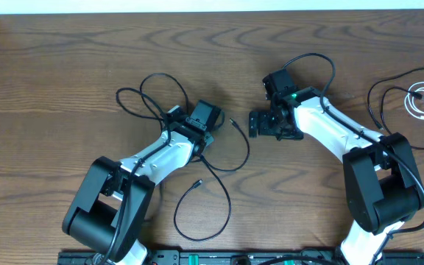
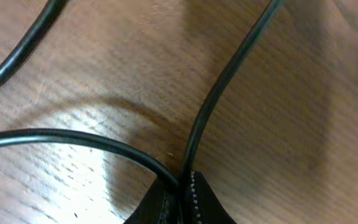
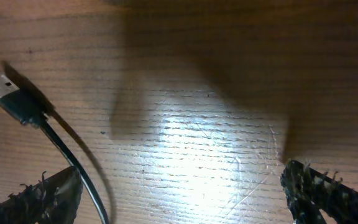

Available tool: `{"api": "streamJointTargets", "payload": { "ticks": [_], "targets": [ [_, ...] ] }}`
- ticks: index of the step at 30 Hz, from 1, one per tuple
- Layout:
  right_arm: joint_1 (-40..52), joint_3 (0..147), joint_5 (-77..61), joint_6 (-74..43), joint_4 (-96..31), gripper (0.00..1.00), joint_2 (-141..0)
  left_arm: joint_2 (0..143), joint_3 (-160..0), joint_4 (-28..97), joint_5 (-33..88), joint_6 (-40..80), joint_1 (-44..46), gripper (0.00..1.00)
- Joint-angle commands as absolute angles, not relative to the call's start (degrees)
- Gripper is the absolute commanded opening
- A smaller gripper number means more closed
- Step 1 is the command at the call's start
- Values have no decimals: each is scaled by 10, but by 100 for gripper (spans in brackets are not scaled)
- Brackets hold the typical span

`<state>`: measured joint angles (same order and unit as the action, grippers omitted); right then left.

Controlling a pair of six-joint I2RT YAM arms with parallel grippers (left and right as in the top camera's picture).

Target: Untangle cables

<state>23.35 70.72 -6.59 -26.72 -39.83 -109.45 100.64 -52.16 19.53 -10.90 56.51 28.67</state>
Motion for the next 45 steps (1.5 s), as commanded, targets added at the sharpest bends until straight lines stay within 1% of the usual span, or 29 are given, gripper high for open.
{"api": "streamJointTargets", "payload": {
  "ticks": [1, 4, 10, 12, 20, 26, 31, 35, 37, 38, 40, 41, 42, 45],
  "targets": [
    [231, 711, -61, -265, -399, 99, -1089, 997, -524, 200, -132, 447, 286, 8],
    [231, 711, -61, -265, -399, 99, -1089, 983, -524, 200, -131, 389, 286, 8],
    [231, 711, -61, -265, -399, 99, -1089, 922, -527, 200, -131, 215, 286, 8],
    [231, 711, -61, -265, -399, 99, -1089, 893, -528, 200, -131, 183, 286, 8],
    [231, 711, -61, -265, -399, 99, -1089, 769, -531, 193, -131, 164, 286, 7],
    [231, 711, -61, -265, -399, 99, -1089, 676, -531, 123, -131, 81, 286, 7],
    [234, 711, -70, -278, -391, 99, -1089, 603, -531, 51, -131, 48, 286, 8],
    [230, 712, -115, -266, -421, 99, -1089, 566, -531, -4, -130, 50, 286, 7],
    [224, 712, -165, -226, -423, 99, -1089, 560, -534, -12, -116, 65, 286, 7],
    [220, 712, -191, -201, -423, 99, -1088, 561, -537, -9, -105, 67, 286, 8],
    [209, 712, -255, -147, -423, 96, -1083, 565, -544, 0, -90, 68, 286, 8],
    [203, 712, -273, -132, -423, 96, -1078, 568, -547, 4, -81, 68, 286, 7],
    [196, 712, -283, -124, -427, 99, -1070, 573, -552, 11, -79, 70, 286, 7],
    [168, 712, -287, -121, -442, 99, -1033, 591, -577, 45, -64, 74, 286, 7]
  ]
}}
